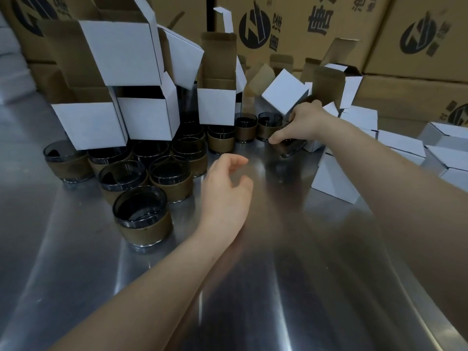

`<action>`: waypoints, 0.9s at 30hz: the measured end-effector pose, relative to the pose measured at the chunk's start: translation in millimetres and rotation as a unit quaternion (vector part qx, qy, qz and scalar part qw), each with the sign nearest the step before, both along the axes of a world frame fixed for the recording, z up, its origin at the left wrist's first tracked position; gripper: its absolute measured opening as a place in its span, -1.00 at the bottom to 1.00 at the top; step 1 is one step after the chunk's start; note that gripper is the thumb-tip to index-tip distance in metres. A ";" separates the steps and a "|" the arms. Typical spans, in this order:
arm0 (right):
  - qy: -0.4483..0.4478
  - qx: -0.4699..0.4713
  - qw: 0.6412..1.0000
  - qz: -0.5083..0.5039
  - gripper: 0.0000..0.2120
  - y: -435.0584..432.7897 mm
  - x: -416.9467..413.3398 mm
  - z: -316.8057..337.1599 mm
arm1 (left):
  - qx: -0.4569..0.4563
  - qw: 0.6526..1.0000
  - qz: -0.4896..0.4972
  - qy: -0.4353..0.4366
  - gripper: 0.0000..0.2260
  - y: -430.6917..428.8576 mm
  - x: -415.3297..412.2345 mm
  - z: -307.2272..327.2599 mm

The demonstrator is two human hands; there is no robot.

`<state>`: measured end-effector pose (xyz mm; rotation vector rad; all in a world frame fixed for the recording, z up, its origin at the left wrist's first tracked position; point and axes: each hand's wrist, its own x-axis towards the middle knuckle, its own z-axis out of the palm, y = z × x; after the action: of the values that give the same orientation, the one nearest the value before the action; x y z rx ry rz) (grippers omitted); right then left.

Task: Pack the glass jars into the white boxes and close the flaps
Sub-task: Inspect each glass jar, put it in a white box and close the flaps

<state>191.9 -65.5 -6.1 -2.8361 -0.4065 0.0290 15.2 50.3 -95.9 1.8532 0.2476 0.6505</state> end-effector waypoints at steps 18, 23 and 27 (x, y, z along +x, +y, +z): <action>-0.036 0.118 0.991 0.045 -0.51 -15.2 -78.0 22.5 | -0.009 0.999 0.016 -0.044 -0.65 1.0 -2.4 3.7; 0.106 0.121 0.971 0.178 -0.50 -22.8 -102.2 29.8 | -0.039 0.998 -0.016 -0.049 -0.39 5.4 -3.8 5.5; 0.145 0.122 0.953 0.238 -0.42 -30.8 -105.4 36.9 | -0.014 0.995 -0.093 -0.026 -0.17 6.8 -2.5 7.1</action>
<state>86.5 -96.3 30.9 -2.3796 -0.9385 0.4514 12.6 57.1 -88.8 1.8048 0.0486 0.5615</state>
